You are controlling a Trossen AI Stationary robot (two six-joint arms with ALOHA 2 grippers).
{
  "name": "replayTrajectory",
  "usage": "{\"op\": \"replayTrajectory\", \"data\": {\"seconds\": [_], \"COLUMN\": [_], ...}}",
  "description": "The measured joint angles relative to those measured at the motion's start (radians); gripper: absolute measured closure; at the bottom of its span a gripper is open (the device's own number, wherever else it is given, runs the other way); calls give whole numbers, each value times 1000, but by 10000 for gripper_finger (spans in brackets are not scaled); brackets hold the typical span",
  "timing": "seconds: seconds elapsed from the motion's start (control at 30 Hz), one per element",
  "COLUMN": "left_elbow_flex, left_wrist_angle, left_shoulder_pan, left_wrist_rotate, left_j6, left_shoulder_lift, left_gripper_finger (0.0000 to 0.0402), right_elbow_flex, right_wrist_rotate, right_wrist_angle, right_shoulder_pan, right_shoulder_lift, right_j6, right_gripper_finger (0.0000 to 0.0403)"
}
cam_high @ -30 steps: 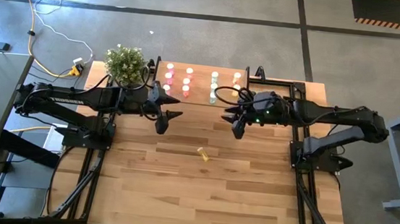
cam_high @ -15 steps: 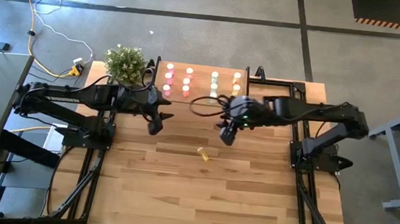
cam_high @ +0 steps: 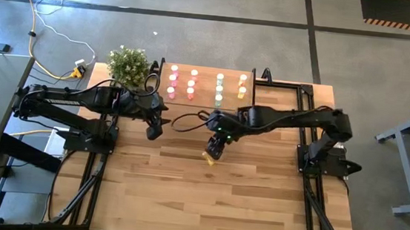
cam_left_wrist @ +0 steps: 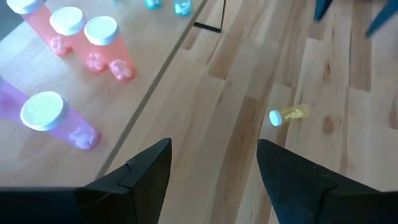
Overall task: Pick and place medicine bottles onto shelf by color
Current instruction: Put the yellow pill bottle on the shelf aligned with the other yellow pill bottles
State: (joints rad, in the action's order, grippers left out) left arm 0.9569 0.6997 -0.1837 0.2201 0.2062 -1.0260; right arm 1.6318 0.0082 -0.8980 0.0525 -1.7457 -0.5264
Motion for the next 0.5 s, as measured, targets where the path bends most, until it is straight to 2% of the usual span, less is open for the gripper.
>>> {"op": "replayTrajectory", "data": {"seconds": [0.17, 0.5], "left_elbow_flex": [0, -1], "left_wrist_angle": [0, 1], "left_shoulder_pan": [0, 0], "left_wrist_rotate": [1, 1], "left_j6": [0, 0], "left_shoulder_lift": [0, 0], "left_gripper_finger": [174, 174], "right_elbow_flex": [0, 0], "right_wrist_rotate": [-46, -134], "right_wrist_angle": [6, 48], "right_shoulder_pan": [-2, -37], "right_shoulder_lift": [-69, -200], "right_j6": [-109, -192], "right_gripper_finger": [179, 192]}}
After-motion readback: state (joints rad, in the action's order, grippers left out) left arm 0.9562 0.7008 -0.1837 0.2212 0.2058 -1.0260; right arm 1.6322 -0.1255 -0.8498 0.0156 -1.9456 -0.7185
